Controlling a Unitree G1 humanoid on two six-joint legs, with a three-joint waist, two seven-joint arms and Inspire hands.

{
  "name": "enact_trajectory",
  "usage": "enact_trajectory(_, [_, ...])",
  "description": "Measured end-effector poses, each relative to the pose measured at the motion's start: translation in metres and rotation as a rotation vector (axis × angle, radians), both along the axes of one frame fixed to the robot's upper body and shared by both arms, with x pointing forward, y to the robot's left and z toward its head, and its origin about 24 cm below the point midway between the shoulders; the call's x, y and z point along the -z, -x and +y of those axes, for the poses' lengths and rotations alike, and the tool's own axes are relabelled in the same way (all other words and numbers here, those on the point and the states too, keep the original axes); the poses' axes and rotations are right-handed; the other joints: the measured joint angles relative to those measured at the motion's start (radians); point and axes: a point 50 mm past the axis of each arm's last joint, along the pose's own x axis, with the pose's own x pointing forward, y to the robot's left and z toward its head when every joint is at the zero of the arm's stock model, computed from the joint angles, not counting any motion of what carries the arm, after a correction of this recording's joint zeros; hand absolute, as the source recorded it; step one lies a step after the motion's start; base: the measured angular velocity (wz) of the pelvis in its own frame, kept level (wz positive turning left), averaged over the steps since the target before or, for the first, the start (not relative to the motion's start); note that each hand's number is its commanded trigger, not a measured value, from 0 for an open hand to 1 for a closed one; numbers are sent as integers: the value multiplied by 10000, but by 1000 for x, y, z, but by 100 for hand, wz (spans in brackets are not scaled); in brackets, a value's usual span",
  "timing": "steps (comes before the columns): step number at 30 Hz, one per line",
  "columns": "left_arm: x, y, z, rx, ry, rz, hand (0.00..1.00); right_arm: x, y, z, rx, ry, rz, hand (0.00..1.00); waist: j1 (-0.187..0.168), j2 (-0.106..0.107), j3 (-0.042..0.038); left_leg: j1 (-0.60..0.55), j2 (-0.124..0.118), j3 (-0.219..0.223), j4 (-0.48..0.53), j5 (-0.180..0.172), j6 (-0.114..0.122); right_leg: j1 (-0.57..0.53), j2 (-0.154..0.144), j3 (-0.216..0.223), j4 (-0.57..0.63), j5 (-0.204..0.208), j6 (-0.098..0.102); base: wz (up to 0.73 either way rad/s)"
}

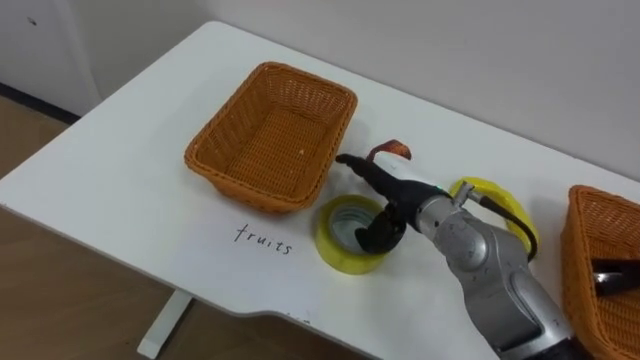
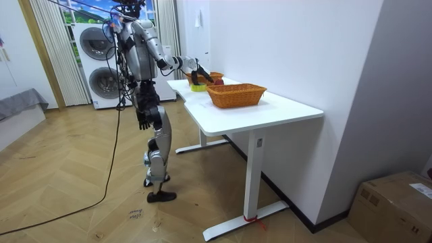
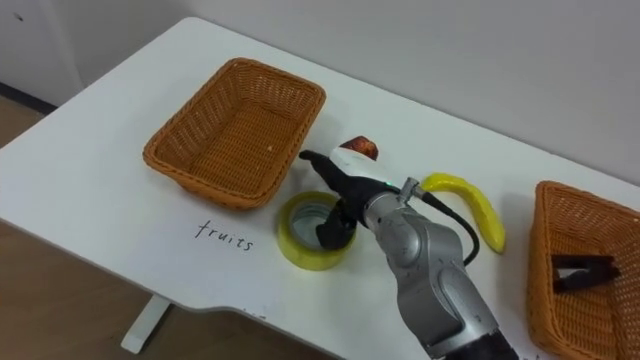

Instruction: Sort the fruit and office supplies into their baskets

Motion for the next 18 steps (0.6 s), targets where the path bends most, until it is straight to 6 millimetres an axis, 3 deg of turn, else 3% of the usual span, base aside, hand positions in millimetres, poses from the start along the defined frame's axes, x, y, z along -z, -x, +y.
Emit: enact_trajectory(18, [0,-1,5,-53,-159,151,0,1,5,-5,-735,346,1410,0,20,-106,13,89,-1,-20,-14,16,-15,61,7,21,-2,3,-6,0])
